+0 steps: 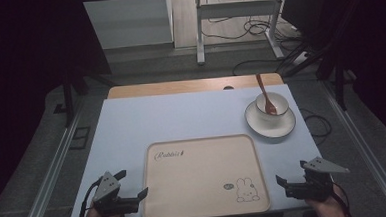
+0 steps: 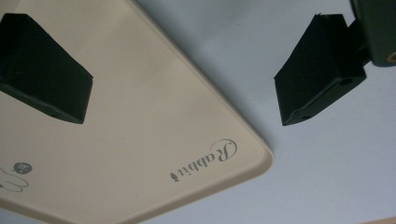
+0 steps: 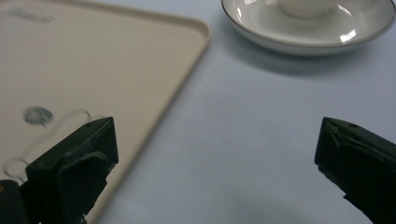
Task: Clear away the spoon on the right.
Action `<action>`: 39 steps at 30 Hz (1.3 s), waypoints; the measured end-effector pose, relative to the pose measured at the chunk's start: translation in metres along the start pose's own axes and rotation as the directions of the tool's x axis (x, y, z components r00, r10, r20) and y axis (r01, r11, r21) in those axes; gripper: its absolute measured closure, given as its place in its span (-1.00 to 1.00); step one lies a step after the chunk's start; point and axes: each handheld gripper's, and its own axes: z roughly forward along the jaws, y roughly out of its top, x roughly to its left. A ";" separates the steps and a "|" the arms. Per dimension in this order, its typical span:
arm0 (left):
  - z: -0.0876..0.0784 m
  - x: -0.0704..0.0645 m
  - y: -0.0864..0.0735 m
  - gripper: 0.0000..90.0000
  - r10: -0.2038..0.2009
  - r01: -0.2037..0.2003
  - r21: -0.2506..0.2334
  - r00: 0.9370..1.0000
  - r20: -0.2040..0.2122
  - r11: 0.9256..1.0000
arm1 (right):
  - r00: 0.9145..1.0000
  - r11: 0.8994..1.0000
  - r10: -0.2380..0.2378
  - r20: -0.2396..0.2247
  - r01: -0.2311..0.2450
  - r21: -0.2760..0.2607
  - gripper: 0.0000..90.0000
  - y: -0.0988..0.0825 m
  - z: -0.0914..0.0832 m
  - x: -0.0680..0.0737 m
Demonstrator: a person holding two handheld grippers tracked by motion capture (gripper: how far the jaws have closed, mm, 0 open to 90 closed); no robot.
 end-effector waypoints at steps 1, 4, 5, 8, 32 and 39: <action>0.000 0.000 0.000 -0.91 -0.001 0.001 -0.001 1.000 0.001 1.000 | 1.000 1.000 0.001 0.013 -0.001 0.008 -1.00 -0.001 0.000 0.000; 0.000 0.000 0.000 -0.91 -0.005 0.005 0.000 1.000 0.002 1.000 | 1.000 1.000 -0.011 0.018 0.011 0.001 -1.00 -0.002 -0.001 0.001; 0.000 0.000 0.000 -0.91 -0.005 0.005 0.000 1.000 0.002 1.000 | 1.000 1.000 -0.011 0.018 0.011 0.001 -1.00 -0.002 -0.001 0.001; 0.000 0.000 0.000 -0.91 -0.009 0.009 -0.001 1.000 0.002 1.000 | 1.000 1.000 -0.015 0.018 0.015 0.013 -1.00 -0.001 0.000 0.002; 0.000 0.002 0.000 -0.92 -0.033 0.033 -0.006 0.999 -0.002 0.999 | 1.000 0.999 -0.031 -0.006 0.031 0.026 -1.00 0.002 0.002 0.004; 0.000 0.002 0.000 -0.93 -0.032 0.032 -0.007 0.999 -0.002 0.999 | 0.999 0.999 -0.038 -0.009 0.038 -0.001 -1.00 0.007 0.002 0.004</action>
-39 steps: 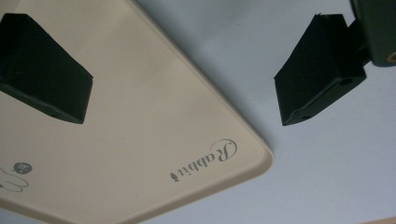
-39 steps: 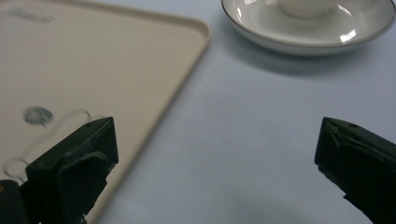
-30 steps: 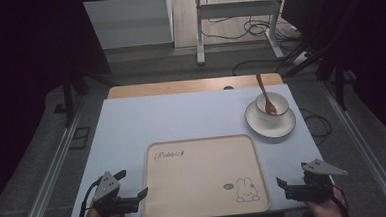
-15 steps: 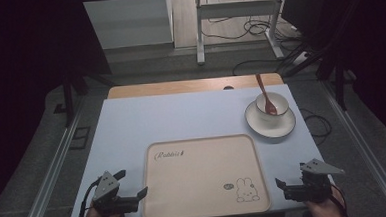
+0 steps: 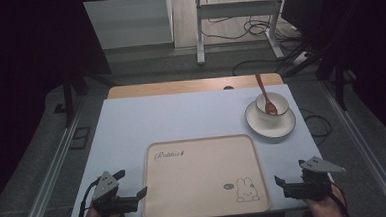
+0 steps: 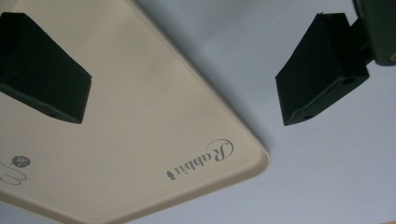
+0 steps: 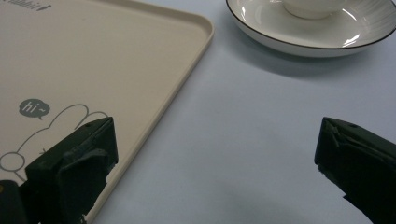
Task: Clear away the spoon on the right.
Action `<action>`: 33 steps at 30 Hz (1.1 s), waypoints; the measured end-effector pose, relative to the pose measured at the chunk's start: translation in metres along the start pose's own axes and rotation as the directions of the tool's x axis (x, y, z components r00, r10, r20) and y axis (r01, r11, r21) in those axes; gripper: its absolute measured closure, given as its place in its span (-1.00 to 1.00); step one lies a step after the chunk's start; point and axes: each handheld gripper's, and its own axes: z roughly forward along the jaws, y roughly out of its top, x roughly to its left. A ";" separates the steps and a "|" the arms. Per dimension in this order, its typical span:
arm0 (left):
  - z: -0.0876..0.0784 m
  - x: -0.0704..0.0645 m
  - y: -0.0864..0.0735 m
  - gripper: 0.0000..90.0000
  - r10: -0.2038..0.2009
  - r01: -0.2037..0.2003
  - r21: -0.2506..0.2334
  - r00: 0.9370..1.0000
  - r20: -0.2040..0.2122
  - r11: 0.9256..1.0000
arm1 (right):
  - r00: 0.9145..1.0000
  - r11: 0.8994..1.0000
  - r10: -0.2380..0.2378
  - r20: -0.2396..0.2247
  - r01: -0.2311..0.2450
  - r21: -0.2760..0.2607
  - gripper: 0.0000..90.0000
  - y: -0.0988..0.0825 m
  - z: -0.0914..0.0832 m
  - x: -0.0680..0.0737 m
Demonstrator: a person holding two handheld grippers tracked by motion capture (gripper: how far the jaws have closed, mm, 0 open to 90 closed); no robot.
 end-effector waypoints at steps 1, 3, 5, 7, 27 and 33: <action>0.000 0.000 0.000 -0.93 0.000 0.000 0.000 1.000 0.000 1.000 | 1.000 1.000 -0.001 -0.005 0.001 -0.003 -1.00 0.002 0.001 0.000; 0.000 0.000 0.000 -0.93 -0.001 0.001 -0.003 1.000 0.001 1.000 | 1.000 1.000 -0.005 -0.012 0.005 -0.002 -1.00 0.004 0.001 -0.001; 0.000 0.000 0.000 -0.93 -0.002 0.002 -0.005 1.000 0.003 1.000 | 1.000 1.000 -0.010 -0.014 0.010 -0.006 -1.00 0.005 0.001 -0.001; -0.001 0.000 0.000 -0.93 -0.004 0.004 -0.008 1.000 0.004 1.000 | 1.000 1.000 -0.008 -0.025 0.008 -0.011 -1.00 0.008 0.002 -0.002; -0.003 0.002 -0.001 -0.94 -0.012 0.013 -0.031 1.000 0.016 0.999 | 0.996 0.996 -0.036 -0.086 0.029 -0.089 -1.00 0.034 0.006 -0.002; -0.003 0.002 -0.002 -0.94 -0.010 0.010 -0.032 1.000 0.019 0.999 | 0.996 0.992 -0.048 -0.080 0.038 -0.118 -1.00 0.050 0.010 -0.006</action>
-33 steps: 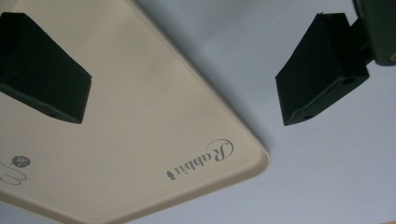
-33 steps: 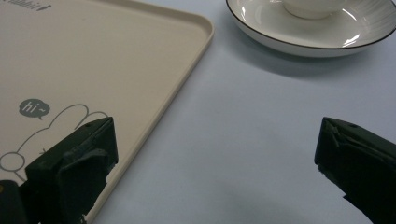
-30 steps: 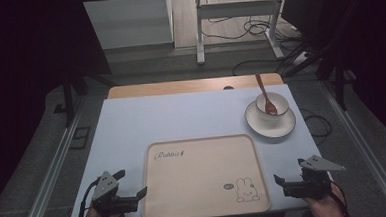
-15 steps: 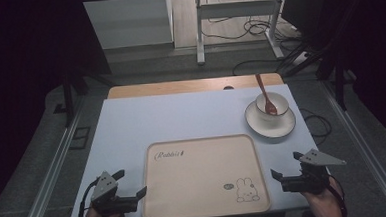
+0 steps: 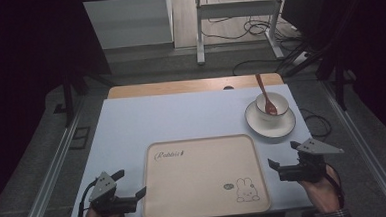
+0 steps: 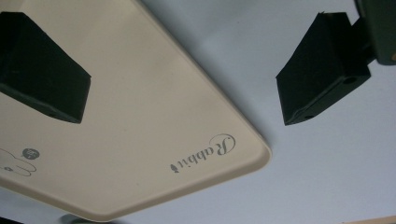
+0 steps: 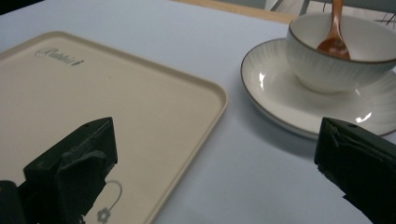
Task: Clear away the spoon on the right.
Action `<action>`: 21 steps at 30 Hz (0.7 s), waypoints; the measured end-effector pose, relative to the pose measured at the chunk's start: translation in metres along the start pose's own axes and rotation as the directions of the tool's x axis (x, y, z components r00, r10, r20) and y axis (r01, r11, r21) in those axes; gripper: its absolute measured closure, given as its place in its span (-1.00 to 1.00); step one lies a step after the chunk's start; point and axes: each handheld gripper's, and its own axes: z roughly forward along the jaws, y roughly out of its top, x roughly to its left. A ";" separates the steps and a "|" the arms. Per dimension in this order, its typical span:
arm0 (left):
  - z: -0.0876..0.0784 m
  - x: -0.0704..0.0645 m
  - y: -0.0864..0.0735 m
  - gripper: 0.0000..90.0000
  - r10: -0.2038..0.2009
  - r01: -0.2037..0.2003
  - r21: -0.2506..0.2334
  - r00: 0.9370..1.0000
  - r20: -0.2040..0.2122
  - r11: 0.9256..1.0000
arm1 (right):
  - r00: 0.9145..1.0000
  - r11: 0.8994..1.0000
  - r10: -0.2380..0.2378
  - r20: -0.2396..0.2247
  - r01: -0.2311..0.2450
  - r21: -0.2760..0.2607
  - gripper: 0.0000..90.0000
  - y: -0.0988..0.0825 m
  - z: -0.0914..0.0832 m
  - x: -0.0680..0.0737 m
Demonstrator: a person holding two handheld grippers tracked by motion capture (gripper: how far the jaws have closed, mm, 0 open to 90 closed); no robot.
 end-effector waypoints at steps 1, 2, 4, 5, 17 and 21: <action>0.000 0.000 0.000 -0.94 0.000 0.000 0.000 1.000 0.000 1.000 | 1.000 1.000 0.000 0.000 0.000 0.000 -1.00 0.000 0.000 0.000; 0.000 0.000 0.000 -0.94 0.000 0.000 0.000 1.000 0.000 1.000 | 1.000 1.000 0.000 0.001 0.000 -0.002 -1.00 0.002 0.001 -0.001; 0.000 0.000 0.000 -0.94 0.001 -0.001 0.002 1.000 0.000 1.000 | 1.000 1.000 -0.009 0.004 0.009 0.009 -1.00 0.008 0.007 -0.004; 0.000 0.000 0.000 -0.94 0.000 0.000 0.002 1.000 -0.001 1.000 | 1.000 1.000 -0.012 0.008 0.012 0.013 -1.00 0.010 0.009 -0.005; 0.000 0.000 0.000 -0.93 -0.001 0.001 0.000 1.000 -0.005 1.000 | 0.999 0.999 -0.001 0.036 -0.001 0.042 -0.99 0.031 0.035 -0.022; 0.000 -0.001 0.000 -0.93 0.005 -0.005 0.001 1.000 -0.007 1.000 | 0.998 0.999 0.008 0.060 -0.011 0.047 -0.99 0.038 0.046 -0.031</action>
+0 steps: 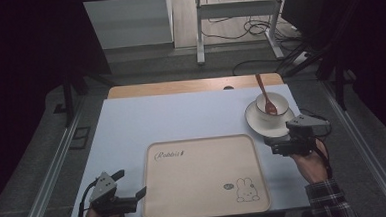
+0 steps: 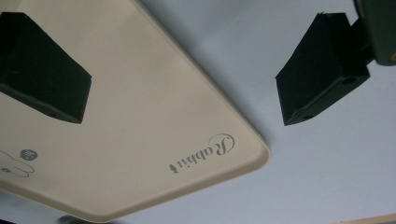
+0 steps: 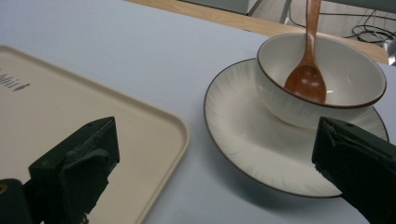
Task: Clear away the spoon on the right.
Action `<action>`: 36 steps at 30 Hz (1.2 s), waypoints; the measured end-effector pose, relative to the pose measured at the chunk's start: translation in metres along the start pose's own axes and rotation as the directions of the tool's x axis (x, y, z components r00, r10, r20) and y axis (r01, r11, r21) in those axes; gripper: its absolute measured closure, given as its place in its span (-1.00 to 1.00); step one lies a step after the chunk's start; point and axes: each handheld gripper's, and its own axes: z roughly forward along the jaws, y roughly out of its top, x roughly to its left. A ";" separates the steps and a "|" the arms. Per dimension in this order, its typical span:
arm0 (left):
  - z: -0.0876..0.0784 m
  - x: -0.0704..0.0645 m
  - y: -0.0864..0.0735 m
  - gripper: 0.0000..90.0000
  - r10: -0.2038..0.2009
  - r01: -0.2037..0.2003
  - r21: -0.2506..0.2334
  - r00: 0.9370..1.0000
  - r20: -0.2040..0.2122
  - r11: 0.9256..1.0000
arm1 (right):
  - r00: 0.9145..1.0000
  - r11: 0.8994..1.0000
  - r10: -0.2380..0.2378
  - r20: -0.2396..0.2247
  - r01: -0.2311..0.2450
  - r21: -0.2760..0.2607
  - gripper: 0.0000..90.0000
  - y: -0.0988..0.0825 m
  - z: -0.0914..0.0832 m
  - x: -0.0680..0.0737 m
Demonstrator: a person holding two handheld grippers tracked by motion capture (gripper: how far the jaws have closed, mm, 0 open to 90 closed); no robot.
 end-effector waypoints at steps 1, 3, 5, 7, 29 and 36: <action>0.000 0.000 0.000 -0.93 -0.002 0.002 -0.001 1.000 0.001 1.000 | 1.000 1.000 0.004 0.005 -0.004 0.002 -0.99 0.001 0.002 -0.002; 0.000 0.000 0.000 -0.93 -0.003 0.003 -0.002 1.000 0.001 1.000 | 1.000 1.000 0.015 0.012 -0.015 0.007 -0.99 0.004 0.008 -0.007; 0.000 0.000 0.000 -0.93 -0.003 0.003 -0.002 1.000 0.000 1.000 | 1.000 1.000 0.024 0.021 -0.024 0.012 -0.99 0.006 0.013 -0.011; 0.000 0.000 0.000 -0.93 -0.003 0.003 -0.002 1.000 0.000 1.000 | 0.999 0.999 0.032 0.024 -0.033 0.013 -0.99 0.007 0.016 -0.014; -0.001 0.001 0.000 -0.93 -0.001 0.001 -0.006 1.000 0.002 1.000 | 0.993 0.996 0.072 0.089 -0.075 0.037 -0.98 0.038 0.061 -0.049; -0.001 0.001 0.000 -0.92 -0.003 0.003 -0.006 1.000 0.003 1.000 | 0.987 0.995 0.086 0.136 -0.093 0.044 -0.98 0.050 0.073 -0.062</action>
